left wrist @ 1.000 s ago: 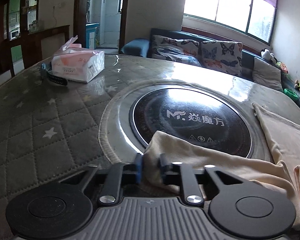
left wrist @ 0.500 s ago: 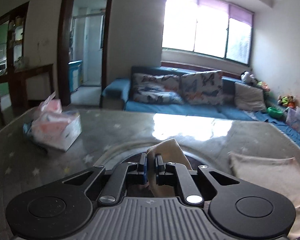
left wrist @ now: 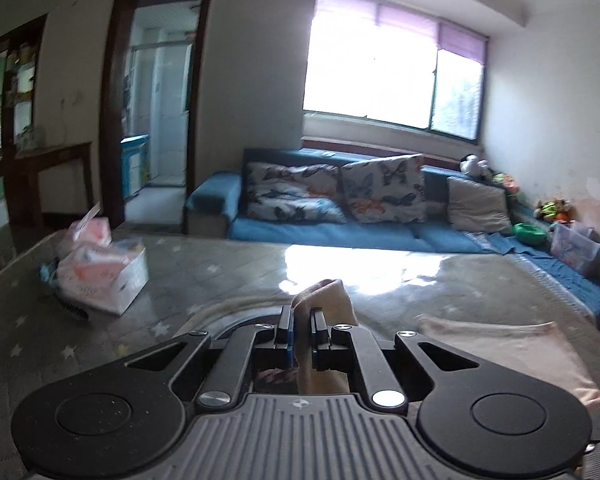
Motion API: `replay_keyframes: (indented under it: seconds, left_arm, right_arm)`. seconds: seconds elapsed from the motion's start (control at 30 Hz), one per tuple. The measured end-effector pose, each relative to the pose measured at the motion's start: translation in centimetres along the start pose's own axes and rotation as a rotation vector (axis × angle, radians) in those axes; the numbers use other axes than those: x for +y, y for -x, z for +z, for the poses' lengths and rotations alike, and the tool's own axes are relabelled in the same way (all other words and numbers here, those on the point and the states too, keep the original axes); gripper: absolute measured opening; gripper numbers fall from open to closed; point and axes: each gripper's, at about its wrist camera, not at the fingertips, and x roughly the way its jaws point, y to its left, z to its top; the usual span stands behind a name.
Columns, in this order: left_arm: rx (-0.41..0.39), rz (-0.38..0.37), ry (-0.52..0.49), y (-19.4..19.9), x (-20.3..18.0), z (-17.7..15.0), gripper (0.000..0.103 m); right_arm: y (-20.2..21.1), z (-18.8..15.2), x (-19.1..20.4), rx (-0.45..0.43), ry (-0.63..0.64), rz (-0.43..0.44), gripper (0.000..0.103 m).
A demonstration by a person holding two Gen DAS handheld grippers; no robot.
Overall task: Fold clothes
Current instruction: 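Fold the held sleeve across the sweatshirt body and open the left gripper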
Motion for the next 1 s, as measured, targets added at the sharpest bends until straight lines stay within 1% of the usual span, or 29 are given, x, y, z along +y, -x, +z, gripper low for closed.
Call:
replay_keyframes:
  seconds: [0.07,0.17,0.37,0.5,0.6,0.63,0.67,0.7,0.77,0.83,0.9,1.0]
  left_arm:
    - [-0.019,-0.037,-0.009,0.8,-1.6,0.6,0.008]
    - [-0.031,-0.109,-0.021,1.8,-4.3,1.2,0.008]
    - [-0.030,-0.279,-0.063,2.6,-11.2,0.7,0.009]
    - [0.014,-0.374,-0.070,1.6,-15.5,-0.8,0.009]
    - [0.086,-0.449,-0.099,0.1,-18.8,-3.1,0.010]
    - [0.111,-0.474,-0.109,-0.3,-19.9,-3.9,0.013]
    - [0.132,-0.489,-0.121,-0.7,-20.5,-4.5,0.013]
    - [0.149,-0.494,-0.136,-0.8,-20.6,-5.1,0.014]
    - [0.184,-0.504,-0.166,-1.1,-20.8,-6.1,0.023]
    - [0.220,-0.513,-0.196,-1.4,-21.0,-7.2,0.039]
    - [0.246,-0.518,-0.223,-1.6,-20.8,-8.0,0.044]
    - [0.245,-0.473,-0.234,-1.7,-18.3,-8.3,0.044]
  right_arm:
    - [1.1,-0.2,-0.1,-0.020,-0.005,-0.009,0.020]
    - [3.4,-0.9,-1.3,-0.050,-0.041,-0.054,0.020]
    - [9.2,-3.8,-4.6,-0.105,-0.158,-0.204,0.022]
    - [12.4,-6.7,-6.9,-0.124,-0.254,-0.295,0.024]
    - [13.8,-8.6,-8.1,-0.126,-0.324,-0.340,0.024]
    - [14.1,-9.2,-8.4,-0.125,-0.344,-0.349,0.024]
    - [14.4,-9.9,-8.6,-0.124,-0.364,-0.358,0.024]
    - [14.6,-10.6,-8.9,-0.122,-0.381,-0.367,0.024]
    - [15.1,-11.5,-9.3,-0.121,-0.412,-0.379,0.024]
    - [15.7,-12.2,-9.8,-0.125,-0.439,-0.387,0.024]
    - [16.0,-12.4,-10.2,-0.135,-0.453,-0.392,0.024]
    - [15.9,-12.3,-10.8,-0.153,-0.472,-0.381,0.024]
